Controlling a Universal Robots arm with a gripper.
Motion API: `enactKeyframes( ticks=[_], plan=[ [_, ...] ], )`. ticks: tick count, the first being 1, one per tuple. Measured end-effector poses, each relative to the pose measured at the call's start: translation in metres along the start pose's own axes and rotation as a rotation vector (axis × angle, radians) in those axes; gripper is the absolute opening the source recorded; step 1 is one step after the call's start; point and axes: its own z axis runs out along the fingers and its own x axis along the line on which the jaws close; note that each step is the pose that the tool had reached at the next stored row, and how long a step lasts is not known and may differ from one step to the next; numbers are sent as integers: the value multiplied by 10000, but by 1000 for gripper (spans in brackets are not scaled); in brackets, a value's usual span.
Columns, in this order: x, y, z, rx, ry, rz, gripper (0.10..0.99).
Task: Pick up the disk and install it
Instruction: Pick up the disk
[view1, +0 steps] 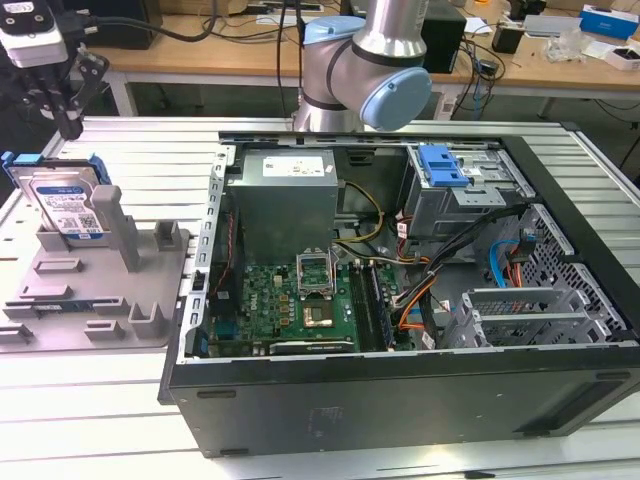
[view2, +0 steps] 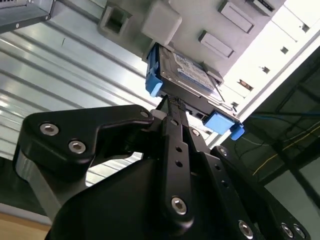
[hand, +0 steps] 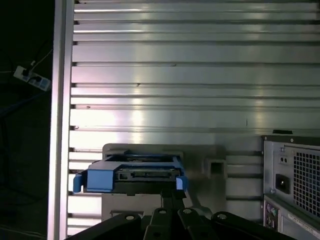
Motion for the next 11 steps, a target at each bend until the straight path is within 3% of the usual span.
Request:
enactKeyframes(
  ticks=[5,8,9,10,11],
  plan=[
    [-1,0,9,56,55,-1392,114],
    [-1,-1,21,83,82,-2045,294],
    [-1,-1,28,103,102,-2562,357],
    [-1,-1,32,118,115,-2932,482],
    [-1,-1,32,125,123,-3107,482]
  ],
)
